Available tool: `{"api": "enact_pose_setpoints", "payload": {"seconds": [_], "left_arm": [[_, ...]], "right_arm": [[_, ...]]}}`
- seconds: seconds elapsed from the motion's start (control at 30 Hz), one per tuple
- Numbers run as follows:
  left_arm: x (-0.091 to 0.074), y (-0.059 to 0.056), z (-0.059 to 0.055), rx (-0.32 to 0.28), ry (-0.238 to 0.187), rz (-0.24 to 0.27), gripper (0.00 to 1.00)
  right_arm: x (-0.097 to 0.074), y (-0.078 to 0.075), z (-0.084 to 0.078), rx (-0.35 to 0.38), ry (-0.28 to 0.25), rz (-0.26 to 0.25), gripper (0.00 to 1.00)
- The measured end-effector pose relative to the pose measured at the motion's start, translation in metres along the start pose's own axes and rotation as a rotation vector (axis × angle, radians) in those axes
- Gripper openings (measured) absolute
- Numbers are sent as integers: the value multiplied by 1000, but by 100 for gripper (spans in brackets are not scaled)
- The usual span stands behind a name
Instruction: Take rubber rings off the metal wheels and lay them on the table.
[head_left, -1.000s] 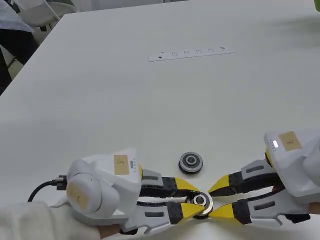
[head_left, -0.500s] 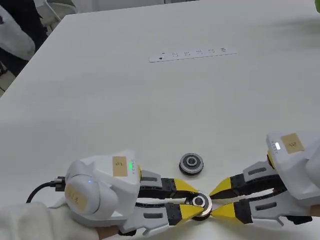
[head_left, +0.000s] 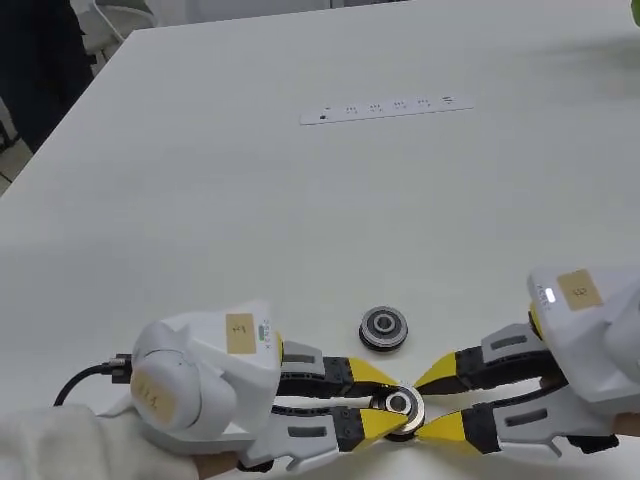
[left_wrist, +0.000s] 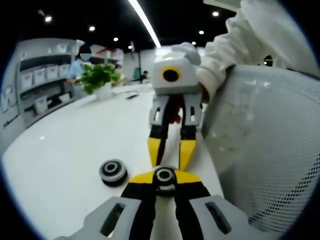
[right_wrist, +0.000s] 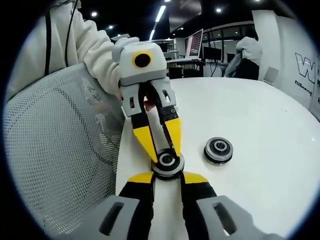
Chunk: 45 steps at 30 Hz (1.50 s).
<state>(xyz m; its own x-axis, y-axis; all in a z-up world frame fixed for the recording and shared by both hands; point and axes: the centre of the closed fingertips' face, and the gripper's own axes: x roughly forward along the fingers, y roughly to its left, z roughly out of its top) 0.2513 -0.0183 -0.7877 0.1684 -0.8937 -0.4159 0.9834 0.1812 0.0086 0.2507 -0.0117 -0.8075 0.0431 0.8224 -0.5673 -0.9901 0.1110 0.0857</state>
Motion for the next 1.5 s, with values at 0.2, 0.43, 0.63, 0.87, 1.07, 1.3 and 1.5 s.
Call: {"api": "enact_pose_setpoints", "payload": {"seconds": [0.2,0.43,0.63,0.87,1.07,1.3,1.5], "left_arm": [[0,1,-1,4,0,1,14],[-1,0,-1,-4,-2,-3,14],[-2,1,-1,-8,-4,-1,14],[-2,1,-2,-6,-6,-2,14],[-2,2,-3,-2,-10,-4,14],[-2,2,-3,-3,-12,-5,14],[-2,2,-3,-4,-13,-5,14]], "right_arm": [[0,0,0,-2,11,-6,16],[-2,0,-1,28,16,-7,13],[-4,1,-4,14,27,-7,3],[-4,0,-4,51,29,-1,4],[-3,2,-3,18,25,-1,7],[-4,-2,1,31,-1,-16,15],[2,1,6,-21,-15,-9,21]]}}
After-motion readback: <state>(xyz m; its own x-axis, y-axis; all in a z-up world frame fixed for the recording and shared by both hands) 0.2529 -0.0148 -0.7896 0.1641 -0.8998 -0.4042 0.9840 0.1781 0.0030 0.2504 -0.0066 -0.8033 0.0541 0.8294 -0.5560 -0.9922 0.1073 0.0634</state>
